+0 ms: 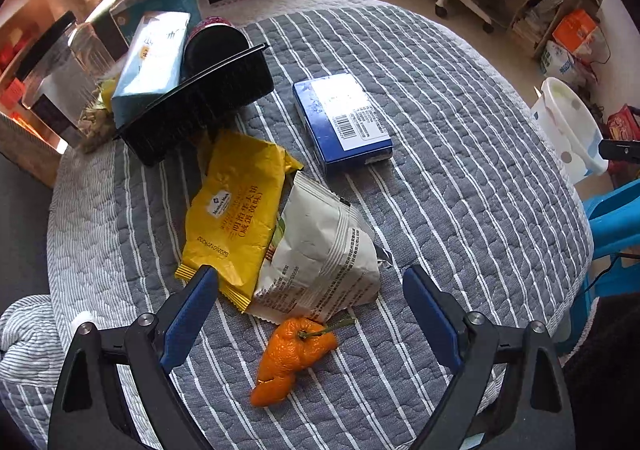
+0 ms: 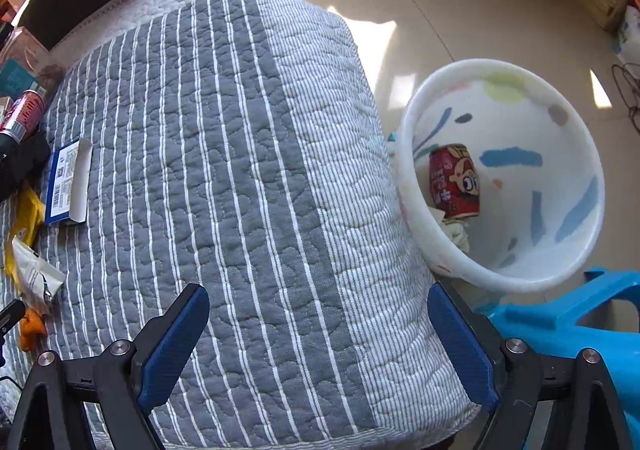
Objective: Collect trash
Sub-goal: 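Grasp the white snack wrapper with the left gripper while the right gripper grasps the blue box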
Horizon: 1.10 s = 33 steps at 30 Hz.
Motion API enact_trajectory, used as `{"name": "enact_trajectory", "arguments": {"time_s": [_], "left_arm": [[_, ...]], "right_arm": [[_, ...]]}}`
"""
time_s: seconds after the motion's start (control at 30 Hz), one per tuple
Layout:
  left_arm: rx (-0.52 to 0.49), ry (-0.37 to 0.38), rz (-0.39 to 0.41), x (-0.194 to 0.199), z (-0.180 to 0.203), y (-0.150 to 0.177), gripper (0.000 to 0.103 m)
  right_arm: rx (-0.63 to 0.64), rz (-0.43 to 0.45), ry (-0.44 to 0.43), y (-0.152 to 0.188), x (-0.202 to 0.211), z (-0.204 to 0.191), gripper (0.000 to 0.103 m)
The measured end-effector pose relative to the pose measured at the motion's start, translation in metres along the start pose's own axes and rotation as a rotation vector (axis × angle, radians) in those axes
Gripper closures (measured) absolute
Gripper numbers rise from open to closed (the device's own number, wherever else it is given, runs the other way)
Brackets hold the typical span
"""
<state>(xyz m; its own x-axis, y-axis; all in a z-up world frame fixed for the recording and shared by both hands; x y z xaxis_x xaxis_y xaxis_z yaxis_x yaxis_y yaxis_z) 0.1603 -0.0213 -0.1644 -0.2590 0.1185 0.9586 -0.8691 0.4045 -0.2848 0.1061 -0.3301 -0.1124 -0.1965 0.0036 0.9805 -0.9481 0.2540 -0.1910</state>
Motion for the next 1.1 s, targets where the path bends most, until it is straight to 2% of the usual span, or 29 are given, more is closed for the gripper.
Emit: {"name": "enact_trajectory", "arguments": {"time_s": [0.13, 0.27, 0.37, 0.43, 0.5, 0.53, 0.67, 0.87, 1.1], "left_arm": [[-0.101, -0.008, 0.001, -0.008, 0.016, -0.003, 0.017], [-0.164, -0.068, -0.021, -0.021, 0.019, -0.006, 0.019], [-0.172, -0.088, -0.055, -0.034, 0.015, -0.005, 0.027], [-0.175, -0.103, -0.06, -0.037, 0.013, -0.006, 0.039], [-0.167, -0.095, -0.058, -0.035, 0.012, -0.009, 0.046], [-0.158, -0.081, -0.054, -0.033, 0.012, -0.01, 0.054], [-0.089, -0.012, -0.03, -0.018, 0.012, -0.016, 0.061], [0.028, 0.06, 0.048, 0.016, 0.0, -0.02, 0.064], [0.207, 0.102, 0.109, 0.048, -0.043, -0.01, 0.066]], "right_arm": [[0.006, -0.004, -0.002, 0.002, -0.001, -0.003, 0.011], [0.01, -0.006, 0.001, 0.004, -0.003, -0.004, 0.011], [0.01, -0.012, 0.004, 0.005, -0.005, -0.004, 0.011], [0.01, -0.014, 0.005, 0.006, -0.006, -0.004, 0.011], [0.011, -0.015, 0.007, 0.006, -0.006, -0.004, 0.011], [0.012, -0.013, 0.006, 0.006, -0.006, -0.005, 0.011], [0.015, -0.007, 0.007, 0.004, -0.003, -0.008, 0.011], [0.034, 0.0, -0.002, -0.004, -0.001, -0.032, 0.011], [0.109, 0.001, -0.031, -0.022, -0.005, -0.099, 0.011]]}}
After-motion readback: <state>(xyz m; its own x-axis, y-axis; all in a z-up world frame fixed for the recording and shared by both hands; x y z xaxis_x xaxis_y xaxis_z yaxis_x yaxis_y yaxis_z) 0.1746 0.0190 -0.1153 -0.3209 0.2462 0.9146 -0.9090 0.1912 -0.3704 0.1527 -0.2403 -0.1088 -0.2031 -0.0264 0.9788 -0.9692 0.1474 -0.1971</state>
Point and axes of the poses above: each gripper's, at about its wrist camera, not at the fingertips, and x roughly against the way its jaws point, z to its right, y to its underside, the point moved 7 cm from there along -x, roughly the way its jaws point, and after that the axes turned 5 degrees about -z, right-handed, at the moved point
